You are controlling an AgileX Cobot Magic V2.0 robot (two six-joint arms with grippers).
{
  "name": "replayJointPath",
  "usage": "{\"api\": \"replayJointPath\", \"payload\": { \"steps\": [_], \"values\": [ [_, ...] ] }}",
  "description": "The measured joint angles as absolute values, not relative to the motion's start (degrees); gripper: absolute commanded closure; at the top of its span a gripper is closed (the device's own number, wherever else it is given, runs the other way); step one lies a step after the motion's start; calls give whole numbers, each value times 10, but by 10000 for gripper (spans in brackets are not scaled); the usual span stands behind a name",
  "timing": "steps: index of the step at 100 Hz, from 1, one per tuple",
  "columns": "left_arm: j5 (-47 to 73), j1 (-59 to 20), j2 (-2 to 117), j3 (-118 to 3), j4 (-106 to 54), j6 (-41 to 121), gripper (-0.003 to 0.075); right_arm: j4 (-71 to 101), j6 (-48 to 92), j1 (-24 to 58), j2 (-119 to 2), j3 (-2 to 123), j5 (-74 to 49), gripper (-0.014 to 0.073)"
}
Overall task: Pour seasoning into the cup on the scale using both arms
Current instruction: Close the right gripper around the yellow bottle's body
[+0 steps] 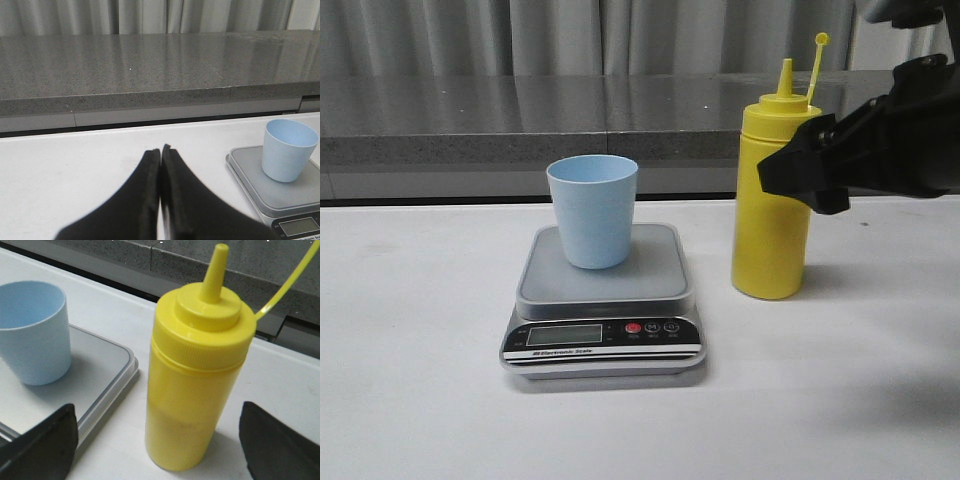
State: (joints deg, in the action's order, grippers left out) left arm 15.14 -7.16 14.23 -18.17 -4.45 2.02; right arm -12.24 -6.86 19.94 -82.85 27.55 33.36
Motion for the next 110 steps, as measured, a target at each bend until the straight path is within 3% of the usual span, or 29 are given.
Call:
{"api": "replayJointPath", "payload": {
  "steps": [85,110],
  "values": [
    [151,-72,142,-182,-45,20,740,-55,-69,177,-1023,283,596,-53],
    [152,-72,142,-182,-45,20,740,-52,-69,177,-1053,308,616,-53]
  ]
}}
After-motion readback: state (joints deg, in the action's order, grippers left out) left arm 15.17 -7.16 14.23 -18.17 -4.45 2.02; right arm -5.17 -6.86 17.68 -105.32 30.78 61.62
